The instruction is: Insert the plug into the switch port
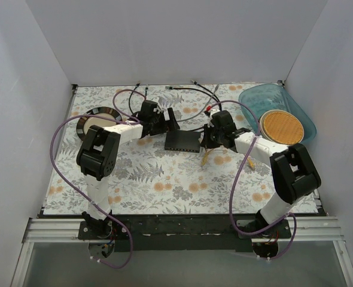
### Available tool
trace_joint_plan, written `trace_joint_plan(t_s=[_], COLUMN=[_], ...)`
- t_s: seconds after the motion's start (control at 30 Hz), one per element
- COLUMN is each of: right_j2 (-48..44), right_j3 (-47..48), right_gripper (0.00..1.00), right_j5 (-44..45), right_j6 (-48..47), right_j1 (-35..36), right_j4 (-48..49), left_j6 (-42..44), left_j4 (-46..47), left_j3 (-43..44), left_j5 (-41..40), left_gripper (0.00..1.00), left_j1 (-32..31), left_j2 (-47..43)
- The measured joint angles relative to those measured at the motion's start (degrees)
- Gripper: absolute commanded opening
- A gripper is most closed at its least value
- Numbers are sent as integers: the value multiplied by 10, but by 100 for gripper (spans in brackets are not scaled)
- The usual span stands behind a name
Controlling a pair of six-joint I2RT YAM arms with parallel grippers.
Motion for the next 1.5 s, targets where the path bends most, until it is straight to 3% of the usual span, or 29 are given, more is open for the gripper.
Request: trace_joint_plan(t_s=[0.3,0.63,1.17,1.5], right_j2=[89,161,161,156], right_j3=[29,104,120,117], right_gripper=[1,1,1,1], right_j5=[-13,-32,10,6], right_j6=[27,8,-23,-31], right_j1=[-40,-40,76,95], right_j4=[6,6,-29,-37], left_j6=[-1,-15,-58,-64], left_j4=[23,79,22,-17], left_j3=[-13,-94,-316,-374], left_j5=[45,67,36,41], left_gripper=[98,98,98,98], left_j1=[0,8,11,-9], left_j2=[-1,-44,-279,-373])
